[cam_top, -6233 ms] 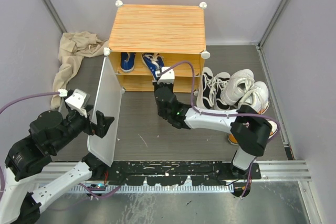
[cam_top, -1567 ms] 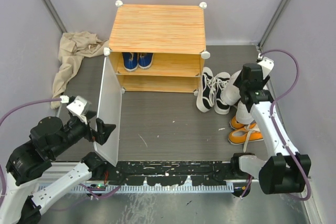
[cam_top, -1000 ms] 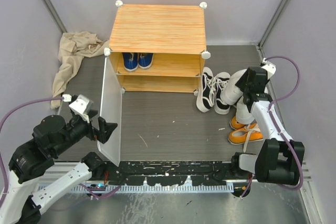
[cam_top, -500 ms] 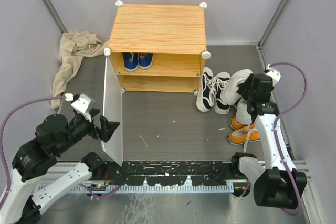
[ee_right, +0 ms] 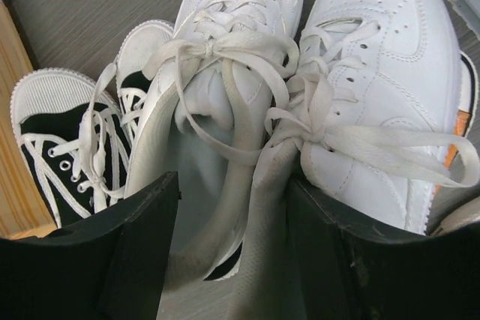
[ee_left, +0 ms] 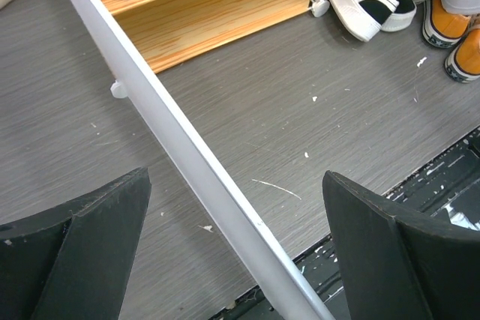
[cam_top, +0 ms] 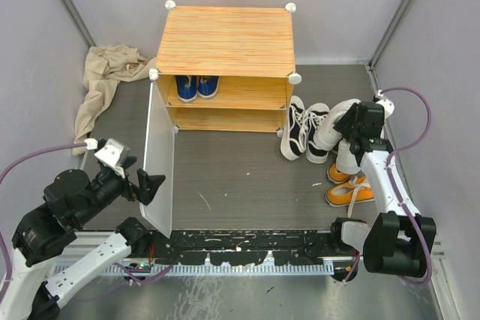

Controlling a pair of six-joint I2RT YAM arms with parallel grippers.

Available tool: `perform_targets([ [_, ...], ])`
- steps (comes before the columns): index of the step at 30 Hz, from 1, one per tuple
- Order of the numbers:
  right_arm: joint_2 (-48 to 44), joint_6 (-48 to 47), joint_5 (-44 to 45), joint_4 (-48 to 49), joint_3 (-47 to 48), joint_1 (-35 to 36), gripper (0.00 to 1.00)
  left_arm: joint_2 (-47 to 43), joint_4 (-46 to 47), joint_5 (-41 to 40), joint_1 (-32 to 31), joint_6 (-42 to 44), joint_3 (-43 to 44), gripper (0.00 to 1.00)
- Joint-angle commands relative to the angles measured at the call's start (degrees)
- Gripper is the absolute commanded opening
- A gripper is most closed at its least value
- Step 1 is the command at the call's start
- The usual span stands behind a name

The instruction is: Place and organize the shoes in the shoe cabinet

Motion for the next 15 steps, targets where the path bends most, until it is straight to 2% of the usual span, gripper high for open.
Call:
perform_targets([
  [1,3.8,0.1,-1.4,1.3,-3.6,0.3,0.64,-2.2,-3.8,-2.5,-0.1,2.2,0.3,0.98],
  [10,13.5,0.2,-4.3,7.3,-4.8,-0.4,0.62,-1.6,-5.7,-3.2,-0.1,2.1,2.1,0.98],
  [11,14.0,0.1,-5.0,8.0,-5.1,-0.6,0.57,-1.5,-5.6,-3.2,-0.1,2.0,2.0,0.98],
  [15,12.6,-1.2,-8.4,9.0,-6.8,-1.0,0.13,-1.4,-5.1,-3.2,-0.1,1.4,1.7,0.98],
])
